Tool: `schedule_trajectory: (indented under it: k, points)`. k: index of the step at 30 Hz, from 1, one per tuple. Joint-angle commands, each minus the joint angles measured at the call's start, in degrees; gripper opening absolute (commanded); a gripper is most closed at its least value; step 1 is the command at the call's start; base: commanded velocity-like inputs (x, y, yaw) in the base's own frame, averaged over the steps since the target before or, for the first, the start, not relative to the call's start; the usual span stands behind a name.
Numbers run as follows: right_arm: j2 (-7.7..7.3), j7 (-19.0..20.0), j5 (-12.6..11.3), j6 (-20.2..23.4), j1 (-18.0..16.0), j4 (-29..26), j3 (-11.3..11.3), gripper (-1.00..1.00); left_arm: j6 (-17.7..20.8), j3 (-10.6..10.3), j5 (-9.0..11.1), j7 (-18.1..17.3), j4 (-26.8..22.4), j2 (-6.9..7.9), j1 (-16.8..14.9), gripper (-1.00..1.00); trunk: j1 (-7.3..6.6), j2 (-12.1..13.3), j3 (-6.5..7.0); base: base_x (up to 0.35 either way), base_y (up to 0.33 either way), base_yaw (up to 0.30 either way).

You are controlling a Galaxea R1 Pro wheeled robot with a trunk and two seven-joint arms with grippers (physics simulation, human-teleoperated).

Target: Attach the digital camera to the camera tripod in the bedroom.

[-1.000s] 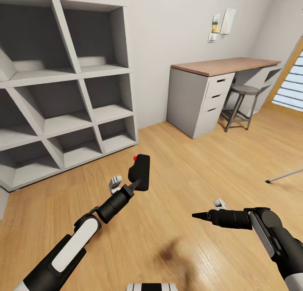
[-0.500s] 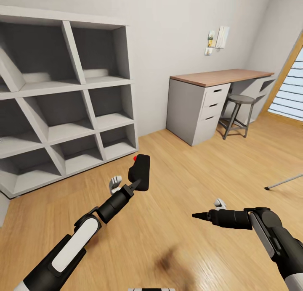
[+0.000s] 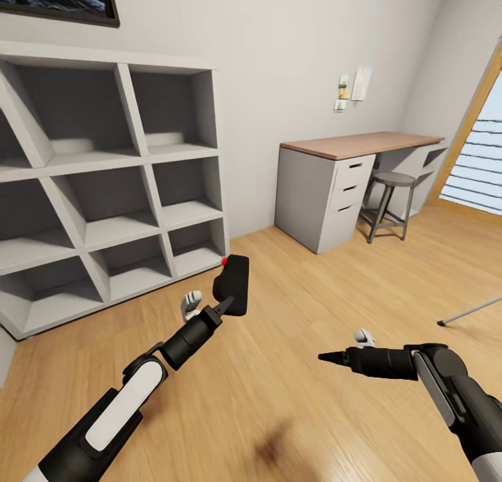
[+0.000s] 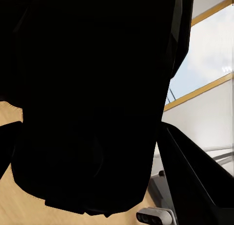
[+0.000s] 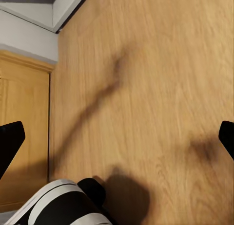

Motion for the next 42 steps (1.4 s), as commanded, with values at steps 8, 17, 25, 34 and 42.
schedule_trajectory:
  k: [8,17,25,34,42]
  points:
    - [0.00,0.33,0.17,0.09,-0.03,-0.08,-0.05,1.00,0.17,-0.04,0.56,-0.43,-0.01,0.10,-0.04,-1.00,-0.22,0.09,1.73,0.000,0.000,0.000]
    - [0.00,0.28,0.17,0.08,-0.03,-0.09,-0.05,1.00,0.17,0.18,0.56,-0.51,-0.01,0.11,-0.04,-1.00,-0.45,0.21,3.72,0.000,0.000,0.000]
    - [-0.06,0.41,0.11,0.07,-0.03,-0.34,-0.05,1.00,0.15,0.48,0.58,-0.57,-0.01,0.13,-0.02,-1.00,-0.60,0.29,5.05,0.000,0.000,0.000]
    - [-0.09,0.25,0.18,0.16,-0.03,-1.22,-0.05,1.00,1.05,0.26,0.69,0.07,-0.20,0.15,-0.04,-1.00,-0.60,0.29,5.05,0.066,0.000,0.000]
    - [-0.13,0.12,0.34,0.16,-0.03,-0.92,-0.05,1.00,0.50,0.42,0.61,-0.48,-0.23,0.13,-0.04,-1.00,-0.60,0.29,5.05,0.184,0.000,-0.023]
